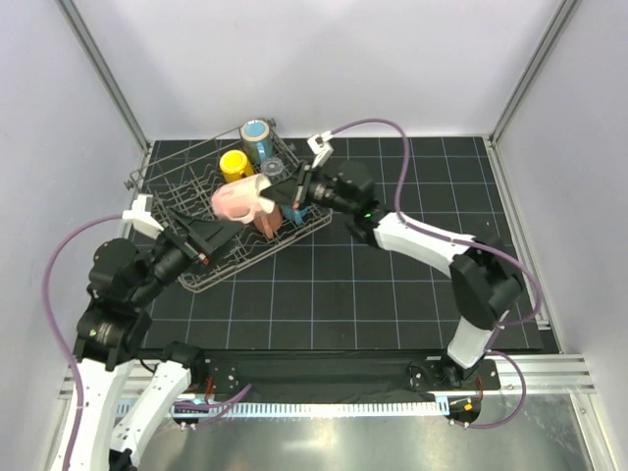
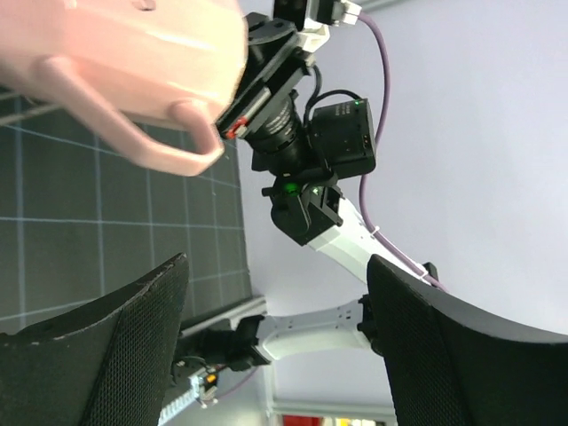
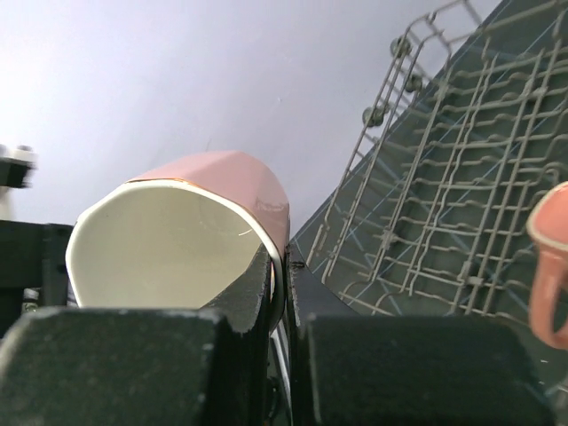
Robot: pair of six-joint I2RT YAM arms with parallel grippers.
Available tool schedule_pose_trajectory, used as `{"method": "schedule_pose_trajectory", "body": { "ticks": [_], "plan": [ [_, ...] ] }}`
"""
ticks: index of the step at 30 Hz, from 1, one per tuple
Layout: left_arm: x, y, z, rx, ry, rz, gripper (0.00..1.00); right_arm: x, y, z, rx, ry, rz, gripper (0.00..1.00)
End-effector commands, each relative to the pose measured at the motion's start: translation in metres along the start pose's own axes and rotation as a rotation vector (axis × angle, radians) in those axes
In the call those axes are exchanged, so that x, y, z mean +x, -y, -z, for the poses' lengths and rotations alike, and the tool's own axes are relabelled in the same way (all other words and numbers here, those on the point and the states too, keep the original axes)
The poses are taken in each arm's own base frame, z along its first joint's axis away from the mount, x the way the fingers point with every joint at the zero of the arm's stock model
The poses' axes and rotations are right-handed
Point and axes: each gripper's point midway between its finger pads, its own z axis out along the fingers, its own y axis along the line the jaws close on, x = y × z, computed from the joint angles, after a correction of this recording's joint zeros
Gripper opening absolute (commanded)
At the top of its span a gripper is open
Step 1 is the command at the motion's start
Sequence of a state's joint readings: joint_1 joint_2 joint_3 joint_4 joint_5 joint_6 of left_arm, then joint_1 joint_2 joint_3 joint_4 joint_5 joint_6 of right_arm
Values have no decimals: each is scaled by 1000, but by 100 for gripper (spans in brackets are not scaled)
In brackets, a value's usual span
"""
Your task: Load the cups into the dish rack
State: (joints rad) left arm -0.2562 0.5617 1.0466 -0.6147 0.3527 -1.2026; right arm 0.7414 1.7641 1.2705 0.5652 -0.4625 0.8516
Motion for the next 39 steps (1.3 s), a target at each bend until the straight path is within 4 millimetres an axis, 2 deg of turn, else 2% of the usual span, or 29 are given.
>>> {"method": "schedule_pose_trajectory", "body": {
  "ticks": [1,4,6,11,14,26,32,37,39],
  "plan": [
    [10,30,-4,193,-77,38,80,-74,-92,41,-265,220,164,4],
    [12,18,-16,169,-91,108,81,-82,-99,64,-306,271,227,4],
    [15,15,-20,161,-120,138,82,-82,-103,71,-329,286,264,4],
    [9,33,-20,208,-116,142,82,-72,-109,71,-410,263,250,4],
    [11,38,-21,224,-136,161,83,-70,-113,74,-446,275,237,4],
    [19,42,-31,264,-156,231,80,-63,-124,69,-473,296,223,4],
    [33,50,-38,296,-175,249,68,-62,-129,62,-472,325,207,4],
    [30,52,-38,306,-125,249,56,-58,-134,64,-496,326,212,4],
    [29,53,-36,312,-112,247,54,-56,-135,66,-505,328,217,4]
  ]
}}
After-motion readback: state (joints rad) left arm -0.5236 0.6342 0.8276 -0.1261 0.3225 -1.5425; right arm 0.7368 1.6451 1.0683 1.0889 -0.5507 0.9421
